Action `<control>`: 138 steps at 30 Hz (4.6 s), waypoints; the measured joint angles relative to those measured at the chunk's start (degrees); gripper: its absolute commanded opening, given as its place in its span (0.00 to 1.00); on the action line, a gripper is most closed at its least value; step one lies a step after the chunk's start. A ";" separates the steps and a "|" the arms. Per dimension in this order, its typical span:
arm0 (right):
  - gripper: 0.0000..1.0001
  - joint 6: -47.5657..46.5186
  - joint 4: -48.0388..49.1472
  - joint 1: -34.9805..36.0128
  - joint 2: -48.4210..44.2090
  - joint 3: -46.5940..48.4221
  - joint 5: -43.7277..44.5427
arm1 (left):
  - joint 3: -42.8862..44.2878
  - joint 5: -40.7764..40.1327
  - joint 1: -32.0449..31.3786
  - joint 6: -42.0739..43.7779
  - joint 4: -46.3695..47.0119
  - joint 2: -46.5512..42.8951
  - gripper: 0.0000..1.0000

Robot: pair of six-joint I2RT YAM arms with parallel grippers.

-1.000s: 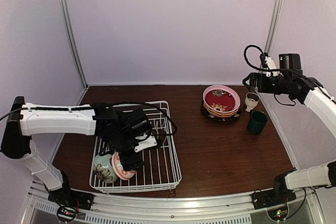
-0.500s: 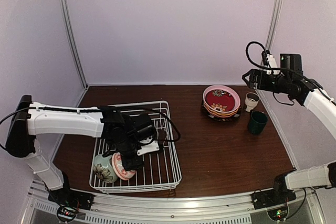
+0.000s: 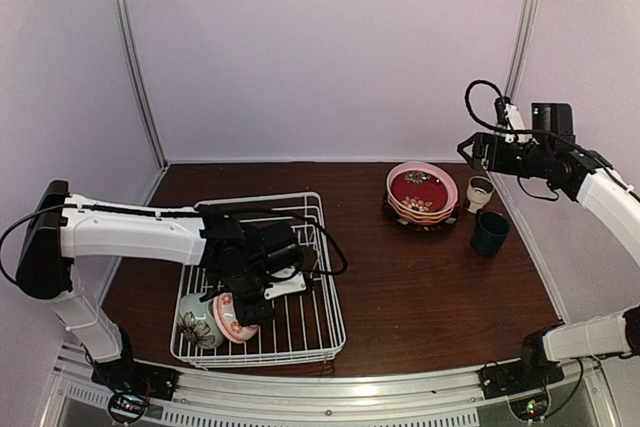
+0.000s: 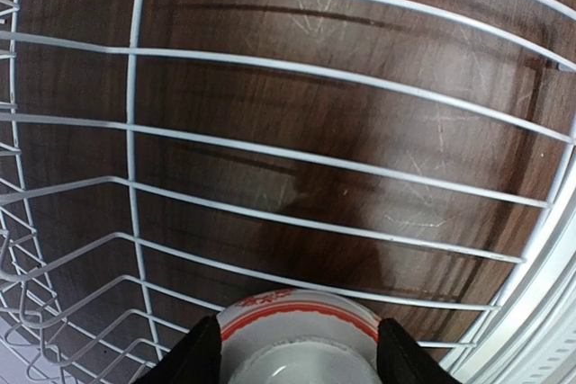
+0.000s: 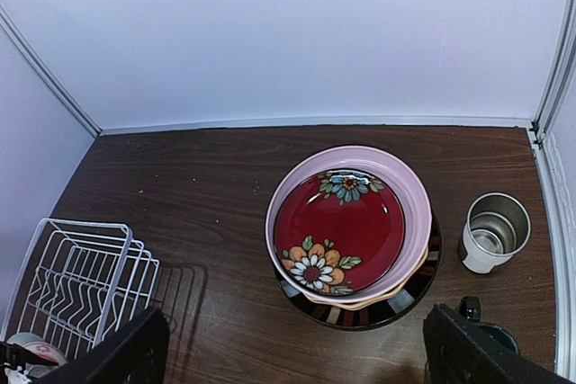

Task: Unload the mixed dishes from the dish rack
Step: Grab the bowl from the dish rack, then pass from the left arm to the right, then place the bowl at the center of the board.

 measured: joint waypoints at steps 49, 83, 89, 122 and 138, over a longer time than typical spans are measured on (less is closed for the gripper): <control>0.92 38.75 45.48 16.59 3.50 -18.80 -17.73 | 8.26 5.44 12.79 -6.54 27.82 -19.19 0.28; 0.71 70.79 94.44 39.04 31.67 -7.17 -21.03 | 2.51 9.55 13.05 -11.19 50.90 -25.86 0.28; 0.55 71.63 95.32 39.23 31.74 -7.08 -20.83 | 1.49 10.01 13.05 -11.41 52.15 -26.29 0.28; 0.00 79.38 98.88 40.09 34.91 -1.84 -21.38 | -3.13 12.41 13.05 -14.36 61.13 -29.77 0.97; 0.00 37.88 37.05 35.50 14.12 0.02 -19.19 | -3.19 5.90 13.05 -14.40 53.40 -30.69 0.97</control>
